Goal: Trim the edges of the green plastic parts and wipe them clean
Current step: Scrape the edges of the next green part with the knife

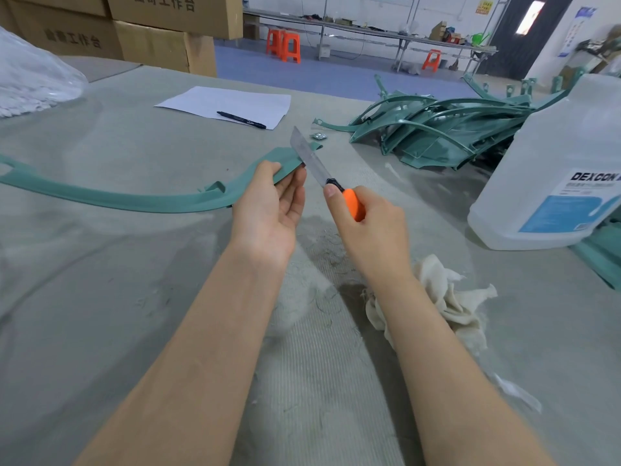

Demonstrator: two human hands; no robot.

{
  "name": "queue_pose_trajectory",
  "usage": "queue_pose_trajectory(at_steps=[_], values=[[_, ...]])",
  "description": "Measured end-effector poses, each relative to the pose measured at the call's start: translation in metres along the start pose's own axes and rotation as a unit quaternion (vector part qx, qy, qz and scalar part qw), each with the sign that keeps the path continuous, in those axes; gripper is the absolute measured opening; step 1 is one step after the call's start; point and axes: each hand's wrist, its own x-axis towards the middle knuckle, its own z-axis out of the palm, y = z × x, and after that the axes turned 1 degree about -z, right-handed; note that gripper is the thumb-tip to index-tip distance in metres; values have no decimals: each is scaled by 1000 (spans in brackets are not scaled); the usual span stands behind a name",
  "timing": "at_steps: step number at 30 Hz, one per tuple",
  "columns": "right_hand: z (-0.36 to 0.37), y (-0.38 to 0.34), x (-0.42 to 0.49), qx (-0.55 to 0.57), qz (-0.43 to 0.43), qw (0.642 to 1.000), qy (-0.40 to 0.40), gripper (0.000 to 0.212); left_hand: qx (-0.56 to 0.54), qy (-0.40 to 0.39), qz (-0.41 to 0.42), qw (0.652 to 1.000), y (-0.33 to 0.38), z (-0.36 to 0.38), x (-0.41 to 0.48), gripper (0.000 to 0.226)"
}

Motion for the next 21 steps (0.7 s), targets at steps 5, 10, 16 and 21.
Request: queue_pose_trajectory(at_steps=[5,10,16,21], values=[[-1,1,1,7,2,1000,5,52,9,-11,7,1000,0,0,-1,14],[-1,3,2,-4,14,1000,22,52,24,-23,8,999,-1,0,-2,17],[-4,9,7,-12,55,998,29,51,23,-21,14,999,1,0,-3,19],[-9,8,8,-2,58,997,47,52,29,-14,25,999,0,2,-3,18]])
